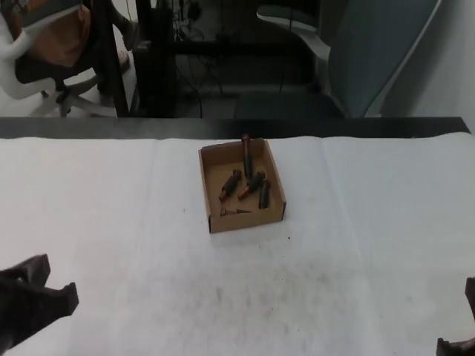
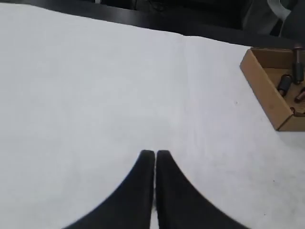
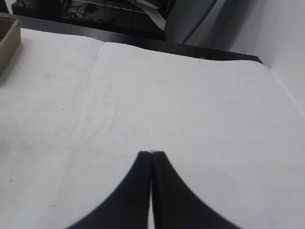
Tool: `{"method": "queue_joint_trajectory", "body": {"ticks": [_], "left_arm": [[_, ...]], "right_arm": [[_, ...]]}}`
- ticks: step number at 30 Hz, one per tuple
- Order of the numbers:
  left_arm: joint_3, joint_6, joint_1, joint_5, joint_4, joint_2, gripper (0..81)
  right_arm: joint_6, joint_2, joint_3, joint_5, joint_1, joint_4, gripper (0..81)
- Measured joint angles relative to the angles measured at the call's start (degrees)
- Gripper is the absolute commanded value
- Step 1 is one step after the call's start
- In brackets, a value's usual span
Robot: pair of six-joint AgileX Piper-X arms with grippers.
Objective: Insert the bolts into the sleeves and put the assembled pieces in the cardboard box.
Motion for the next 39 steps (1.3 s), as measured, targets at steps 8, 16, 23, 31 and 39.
{"method": "queue_joint_trajectory", "body": {"ticks": [8, 16, 23, 31, 39], "left_arm": [[1.11, -1.31, 0.00, 0.00, -0.25, 0.00, 1.8], [1.38, -1.32, 0.00, 0.00, -0.25, 0.00, 1.8], [1.63, -1.32, 0.00, 0.00, -0.25, 0.00, 1.8], [1.63, -1.32, 0.00, 0.00, -0.25, 0.00, 1.8], [1.63, -1.32, 0.00, 0.00, -0.25, 0.00, 1.8]], "right_arm": [[0.00, 0.00, 0.00, 0.00, 0.00, 0.07, 0.4], [0.00, 0.00, 0.00, 0.00, 0.00, 0.07, 0.4], [0.00, 0.00, 0.00, 0.00, 0.00, 0.07, 0.4], [0.00, 0.00, 0.00, 0.00, 0.00, 0.07, 0.4], [0.00, 0.00, 0.00, 0.00, 0.00, 0.07, 0.4]]}}
